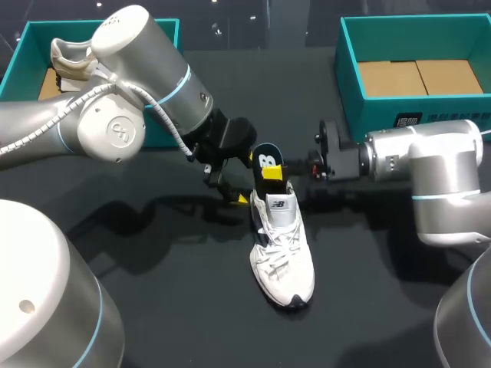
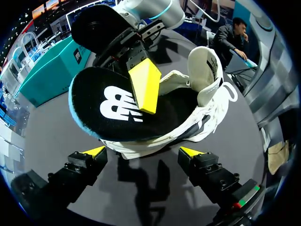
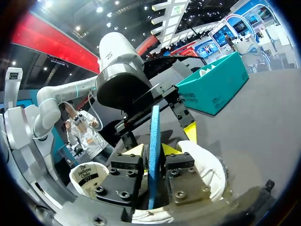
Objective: Take the shoe out of the shoebox, open the shoe tongue, remove and reinsert the insole, then place the shoe into the shoebox
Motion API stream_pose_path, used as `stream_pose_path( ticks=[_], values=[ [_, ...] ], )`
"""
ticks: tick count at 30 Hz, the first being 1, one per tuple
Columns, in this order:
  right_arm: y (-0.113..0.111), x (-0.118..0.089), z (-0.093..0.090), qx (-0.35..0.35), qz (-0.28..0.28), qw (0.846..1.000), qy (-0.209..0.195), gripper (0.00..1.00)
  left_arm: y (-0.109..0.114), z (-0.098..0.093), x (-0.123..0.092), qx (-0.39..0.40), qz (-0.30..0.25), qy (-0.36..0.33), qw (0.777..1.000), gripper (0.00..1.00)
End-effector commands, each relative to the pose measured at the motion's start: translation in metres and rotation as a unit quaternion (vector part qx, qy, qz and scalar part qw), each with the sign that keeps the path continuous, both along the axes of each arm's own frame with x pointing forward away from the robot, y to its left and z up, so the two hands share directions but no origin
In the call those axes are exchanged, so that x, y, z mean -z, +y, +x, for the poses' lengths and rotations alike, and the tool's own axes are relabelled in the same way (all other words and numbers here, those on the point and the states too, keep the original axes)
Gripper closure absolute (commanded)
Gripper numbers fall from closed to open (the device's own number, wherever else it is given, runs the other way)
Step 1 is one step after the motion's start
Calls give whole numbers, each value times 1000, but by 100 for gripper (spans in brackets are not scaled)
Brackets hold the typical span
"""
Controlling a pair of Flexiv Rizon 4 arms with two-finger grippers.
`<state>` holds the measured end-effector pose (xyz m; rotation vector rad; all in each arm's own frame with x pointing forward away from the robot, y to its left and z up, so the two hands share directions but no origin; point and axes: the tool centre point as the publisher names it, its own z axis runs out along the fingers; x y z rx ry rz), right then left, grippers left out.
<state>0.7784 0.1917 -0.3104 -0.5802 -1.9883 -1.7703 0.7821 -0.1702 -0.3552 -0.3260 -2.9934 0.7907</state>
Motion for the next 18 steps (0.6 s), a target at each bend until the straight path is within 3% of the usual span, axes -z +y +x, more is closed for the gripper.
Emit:
stream_pose_path(
  ticks=[1, 12, 18],
  values=[
    [5, 6, 6, 0, -2, 1000, 8, 100, 0, 0, 0, 0, 0, 0, 1000, 0],
    [-15, 37, -11, 44, -17, 996, 73, 100, 0, 0, 0, 0, 0, 0, 1000, 0],
    [-16, 43, -23, 50, -28, 994, 98, 100, 0, 0, 0, 0, 0, 0, 1000, 0]
  ],
)
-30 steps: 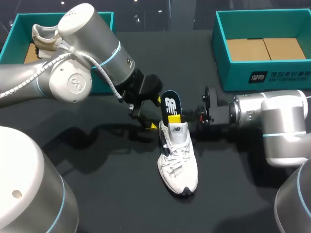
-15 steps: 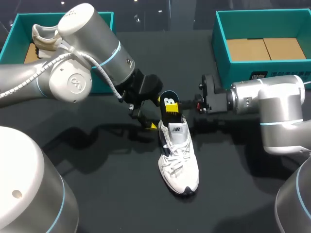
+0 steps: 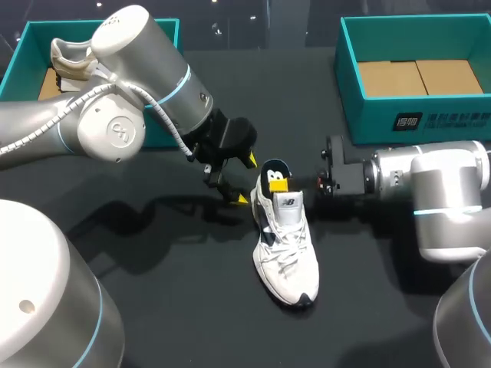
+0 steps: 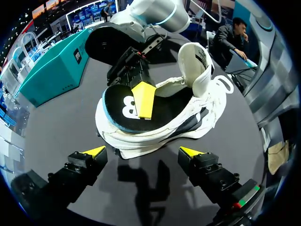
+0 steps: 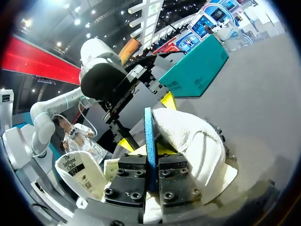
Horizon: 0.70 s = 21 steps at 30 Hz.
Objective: Take the shoe out of the shoebox, open the shoe tongue, remove and reinsert the insole, then place the shoe into the shoebox
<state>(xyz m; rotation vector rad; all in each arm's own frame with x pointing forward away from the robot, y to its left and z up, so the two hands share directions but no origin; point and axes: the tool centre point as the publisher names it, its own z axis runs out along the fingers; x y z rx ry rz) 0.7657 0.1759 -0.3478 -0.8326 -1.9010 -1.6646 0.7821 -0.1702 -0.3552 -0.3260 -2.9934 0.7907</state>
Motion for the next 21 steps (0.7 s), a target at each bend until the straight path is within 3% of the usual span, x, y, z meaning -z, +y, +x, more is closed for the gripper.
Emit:
stream_pose_path(
  ticks=[1, 8, 11, 12, 21],
  values=[
    [1, 5, -11, 1, -12, 1000, 8, 100, 0, 0, 0, 0, 0, 0, 1000, 0],
    [7, -6, -11, -9, -18, 1000, -11, 99, 0, 0, 0, 0, 0, 0, 1000, 0],
    [10, -14, -9, -17, -17, 999, -27, 72, 0, 0, 0, 0, 0, 0, 1000, 0],
    [10, -17, -8, -19, -17, 999, -31, 69, 0, 0, 0, 0, 0, 0, 1000, 0],
    [15, -29, 6, -34, -26, 998, -50, 73, 0, 0, 0, 0, 0, 0, 1000, 0]
  ],
)
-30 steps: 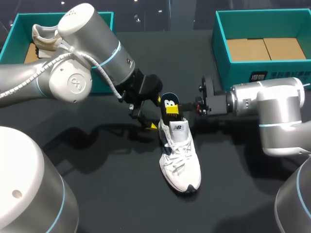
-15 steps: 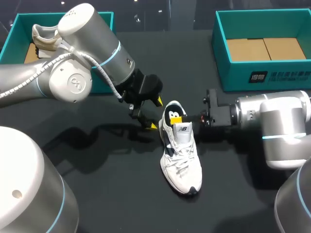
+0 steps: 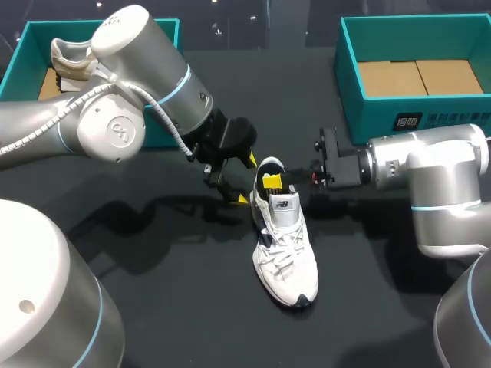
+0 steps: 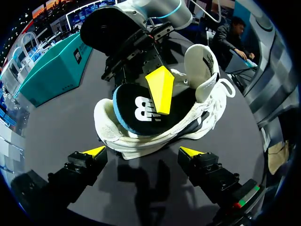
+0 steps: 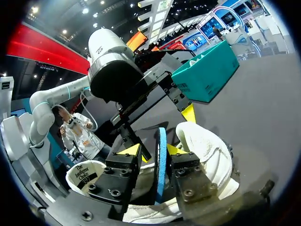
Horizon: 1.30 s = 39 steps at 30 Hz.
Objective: Take the shoe out of the shoebox, open the shoe tongue, remove and reinsert the insole, then place the shoe into the shoebox
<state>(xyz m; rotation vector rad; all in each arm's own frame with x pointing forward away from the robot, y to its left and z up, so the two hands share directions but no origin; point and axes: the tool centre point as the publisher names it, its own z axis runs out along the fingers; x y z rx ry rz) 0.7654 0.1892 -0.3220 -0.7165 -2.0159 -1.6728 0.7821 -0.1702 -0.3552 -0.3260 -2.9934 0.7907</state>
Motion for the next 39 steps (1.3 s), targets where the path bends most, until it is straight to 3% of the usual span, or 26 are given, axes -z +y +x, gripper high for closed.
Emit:
stream_pose_path(
  ticks=[1, 3, 8, 14, 21, 22, 24, 28, 32, 36, 38, 39],
  values=[
    [1, -2, 7, -8, -6, 1000, 4, 76, 0, 0, 0, 0, 0, 0, 1000, 0],
    [2, 2, 11, -9, -7, 1000, 10, 100, 0, 0, 0, 0, 0, 0, 1000, 0],
    [-1, 16, 9, 0, -15, 999, 36, 100, 0, 0, 0, 0, 0, 0, 1000, 0],
    [-9, 26, -9, 16, -21, 998, 62, 100, 0, 0, 0, 0, 0, 0, 1000, 0],
    [-11, 21, -20, 28, -30, 998, 52, 100, 0, 0, 0, 0, 0, 0, 1000, 0],
    [-10, 18, -19, 27, -30, 998, 45, 95, 0, 0, 0, 0, 0, 0, 1000, 0],
    [-7, 13, -17, 22, -30, 999, 34, 73, 0, 0, 0, 0, 0, 0, 1000, 0],
    [-3, 5, -12, 13, -31, 999, 15, 56, 0, 0, 0, 0, 0, 0, 1000, 0],
    [1, -3, -6, 1, -32, 999, -2, 54, 0, 0, 0, 0, 0, 0, 1000, 0],
    [3, -2, 3, -7, -32, 999, -3, 58, 0, 0, 0, 0, 0, 0, 1000, 0],
    [3, 0, 6, -10, -31, 999, -1, 66, 0, 0, 0, 0, 0, 0, 1000, 0],
    [3, 1, 7, -11, -30, 999, 0, 75, 0, 0, 0, 0, 0, 0, 1000, 0]
  ],
)
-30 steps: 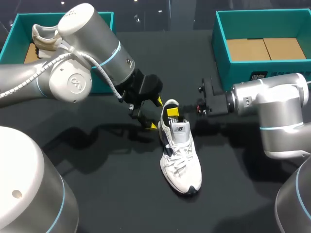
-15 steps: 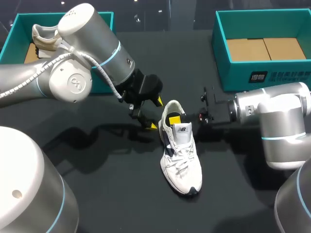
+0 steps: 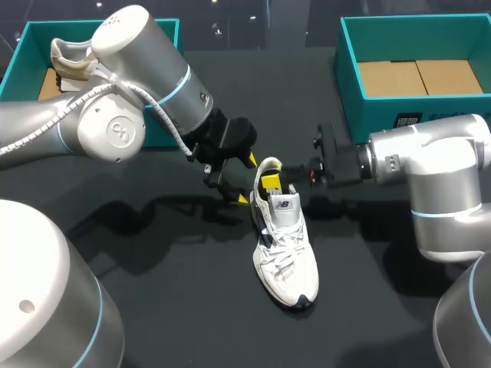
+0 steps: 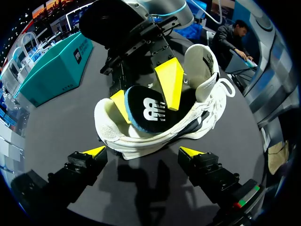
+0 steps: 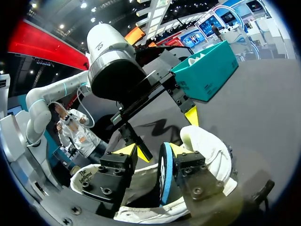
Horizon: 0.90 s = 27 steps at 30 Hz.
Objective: Take the shoe out of the shoebox, open the shoe tongue, remove and reinsert the insole, then place the shoe into the shoebox
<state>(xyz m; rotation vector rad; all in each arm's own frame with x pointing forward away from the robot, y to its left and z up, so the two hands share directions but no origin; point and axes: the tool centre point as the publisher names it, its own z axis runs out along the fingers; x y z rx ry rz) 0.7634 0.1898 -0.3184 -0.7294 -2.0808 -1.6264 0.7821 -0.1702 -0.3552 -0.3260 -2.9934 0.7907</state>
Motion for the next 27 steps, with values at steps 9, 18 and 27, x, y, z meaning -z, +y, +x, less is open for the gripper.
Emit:
stream_pose_path(
  ticks=[9, 18, 27],
  values=[
    [-1, 22, 0, 1, -14, 999, 38, 100, 0, 0, 0, 0, 0, 0, 1000, 0],
    [-4, 17, -13, 19, -15, 999, 26, 85, 0, 0, 0, 0, 0, 0, 1000, 0],
    [-6, -4, -5, 14, -28, 1000, -7, 58, 8, -4, -13, 21, -10, 4, 1000, 0]
  ],
)
